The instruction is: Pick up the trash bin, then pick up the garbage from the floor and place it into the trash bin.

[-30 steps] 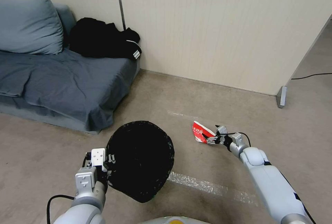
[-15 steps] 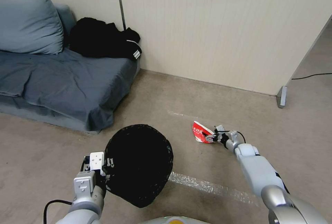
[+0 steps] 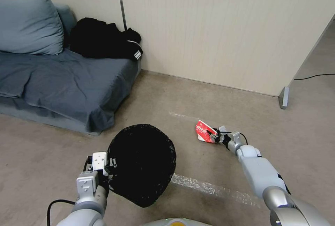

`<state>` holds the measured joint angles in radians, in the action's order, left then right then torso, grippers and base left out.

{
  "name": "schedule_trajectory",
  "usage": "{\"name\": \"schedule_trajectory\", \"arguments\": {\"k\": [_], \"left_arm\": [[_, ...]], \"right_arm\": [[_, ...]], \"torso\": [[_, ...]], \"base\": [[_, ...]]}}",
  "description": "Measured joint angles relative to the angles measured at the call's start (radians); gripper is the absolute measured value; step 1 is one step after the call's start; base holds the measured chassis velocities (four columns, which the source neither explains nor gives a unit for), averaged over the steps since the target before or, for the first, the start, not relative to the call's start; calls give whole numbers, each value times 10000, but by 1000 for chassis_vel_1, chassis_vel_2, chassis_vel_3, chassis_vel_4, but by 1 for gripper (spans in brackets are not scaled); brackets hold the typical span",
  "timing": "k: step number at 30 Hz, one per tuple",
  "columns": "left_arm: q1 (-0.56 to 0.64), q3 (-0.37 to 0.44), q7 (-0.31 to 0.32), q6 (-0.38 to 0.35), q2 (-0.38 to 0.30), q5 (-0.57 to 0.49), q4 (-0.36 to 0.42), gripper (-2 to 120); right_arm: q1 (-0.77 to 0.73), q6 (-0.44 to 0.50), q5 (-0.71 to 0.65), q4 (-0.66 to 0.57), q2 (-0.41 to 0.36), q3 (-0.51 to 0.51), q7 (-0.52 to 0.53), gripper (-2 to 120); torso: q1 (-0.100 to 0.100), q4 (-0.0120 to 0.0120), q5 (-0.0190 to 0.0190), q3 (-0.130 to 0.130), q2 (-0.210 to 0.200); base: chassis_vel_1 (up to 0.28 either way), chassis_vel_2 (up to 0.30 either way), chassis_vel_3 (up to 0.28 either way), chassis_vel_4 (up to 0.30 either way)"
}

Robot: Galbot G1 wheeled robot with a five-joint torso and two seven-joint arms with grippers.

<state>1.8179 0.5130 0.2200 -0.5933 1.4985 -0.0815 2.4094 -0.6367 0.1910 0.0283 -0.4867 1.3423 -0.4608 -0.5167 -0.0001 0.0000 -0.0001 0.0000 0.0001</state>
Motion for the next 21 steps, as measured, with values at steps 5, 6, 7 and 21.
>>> {"name": "schedule_trajectory", "arguments": {"k": [5,6,7,21], "left_arm": [[31,-27,0,0,7,1,2,3],[43,-29,0,1,7,1,9,3],[64,-29,0,2,-3,1,26,3],[142,2,1,15,-113,-61,195,3]], "right_arm": [[-56,-67,10,250,94,-78,18,7],[-86,-59,24,285,114,-92,25,3],[-134,-46,41,299,140,-106,33,0],[-603,19,-233,-557,166,-113,351,0]], "torso": [[0,-1,-1,0,0],[0,-2,-2,0,0],[0,-2,-3,-1,0],[0,2,4,0,0]], "base": [[0,0,0,0],[0,0,0,0],[0,0,0,0],[0,0,0,0]]}}
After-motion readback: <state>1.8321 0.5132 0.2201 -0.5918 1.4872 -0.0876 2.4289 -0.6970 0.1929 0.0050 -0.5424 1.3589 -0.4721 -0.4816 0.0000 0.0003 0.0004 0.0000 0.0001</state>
